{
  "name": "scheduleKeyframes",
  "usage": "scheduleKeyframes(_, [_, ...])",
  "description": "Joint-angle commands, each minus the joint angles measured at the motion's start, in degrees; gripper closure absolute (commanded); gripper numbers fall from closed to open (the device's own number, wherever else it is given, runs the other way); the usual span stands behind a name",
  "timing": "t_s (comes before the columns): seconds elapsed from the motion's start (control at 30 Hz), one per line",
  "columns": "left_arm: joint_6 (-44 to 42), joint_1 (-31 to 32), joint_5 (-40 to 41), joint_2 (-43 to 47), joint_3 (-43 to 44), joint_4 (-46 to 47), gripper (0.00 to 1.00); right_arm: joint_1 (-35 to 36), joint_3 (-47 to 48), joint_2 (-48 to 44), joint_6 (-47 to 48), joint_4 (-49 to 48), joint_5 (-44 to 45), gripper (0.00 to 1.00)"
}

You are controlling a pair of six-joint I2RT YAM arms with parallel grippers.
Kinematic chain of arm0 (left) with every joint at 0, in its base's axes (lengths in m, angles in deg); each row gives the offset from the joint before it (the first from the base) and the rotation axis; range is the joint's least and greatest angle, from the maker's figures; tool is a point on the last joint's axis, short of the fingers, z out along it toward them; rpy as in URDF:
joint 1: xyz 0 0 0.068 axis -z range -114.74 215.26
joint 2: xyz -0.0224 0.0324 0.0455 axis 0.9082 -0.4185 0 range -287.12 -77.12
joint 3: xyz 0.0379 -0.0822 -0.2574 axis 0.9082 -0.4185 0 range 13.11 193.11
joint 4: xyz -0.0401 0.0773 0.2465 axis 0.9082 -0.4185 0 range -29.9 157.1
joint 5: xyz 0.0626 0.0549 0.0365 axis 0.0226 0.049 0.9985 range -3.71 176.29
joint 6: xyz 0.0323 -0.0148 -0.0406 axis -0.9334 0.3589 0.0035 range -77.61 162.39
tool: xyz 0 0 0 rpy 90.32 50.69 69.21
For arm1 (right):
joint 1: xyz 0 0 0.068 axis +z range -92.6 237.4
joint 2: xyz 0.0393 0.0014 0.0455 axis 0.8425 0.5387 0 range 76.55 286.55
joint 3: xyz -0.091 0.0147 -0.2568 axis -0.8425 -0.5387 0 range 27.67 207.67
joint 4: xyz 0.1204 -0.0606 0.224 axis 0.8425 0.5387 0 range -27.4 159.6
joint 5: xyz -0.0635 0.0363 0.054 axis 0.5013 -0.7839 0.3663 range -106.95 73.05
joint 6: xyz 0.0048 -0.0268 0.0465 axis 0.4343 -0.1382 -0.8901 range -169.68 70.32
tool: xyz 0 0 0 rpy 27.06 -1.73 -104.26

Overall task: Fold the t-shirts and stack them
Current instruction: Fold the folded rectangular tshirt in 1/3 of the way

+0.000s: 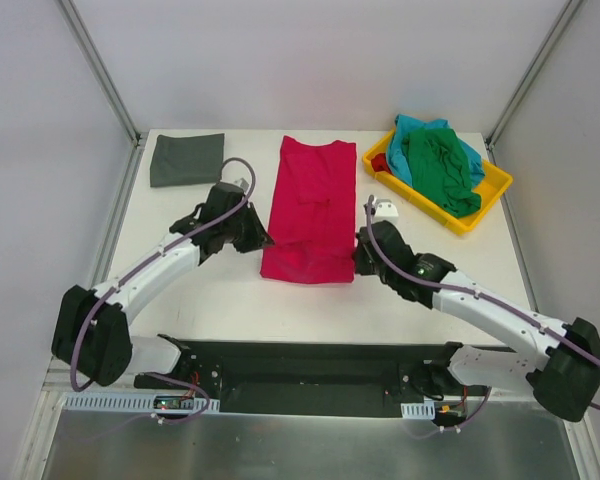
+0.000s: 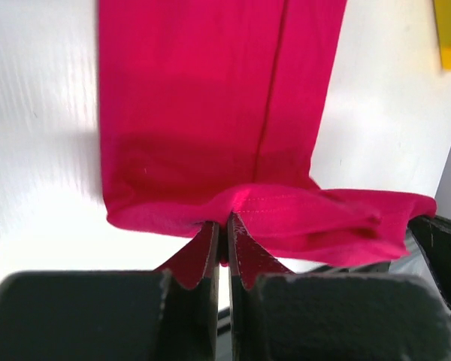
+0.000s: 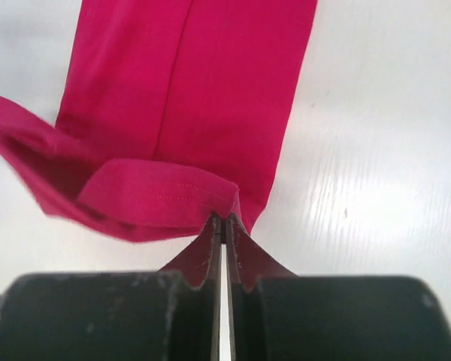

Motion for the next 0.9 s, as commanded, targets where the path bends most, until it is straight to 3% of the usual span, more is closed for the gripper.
scheduleKeyframes(0.0, [-4.39, -3.15, 2.41, -6.83, 7.8, 1.47, 1.0, -5.79, 5.16, 4.59, 8.98, -7.84, -2.75, 1.0])
scheduleKeyframes(0.33, [-9.31, -8.52, -0.93, -20.2, 20.73, 1.91, 1.0, -17.05, 13.78, 17.25, 12.68, -11.01, -12.94, 1.0])
scheduleKeyframes(0.87, [-13.36, -12.65, -11.38, -39.45, 35.67, 1.91, 1.0, -24.17, 21.61, 31.58, 12.86, -12.68, -18.13, 1.0])
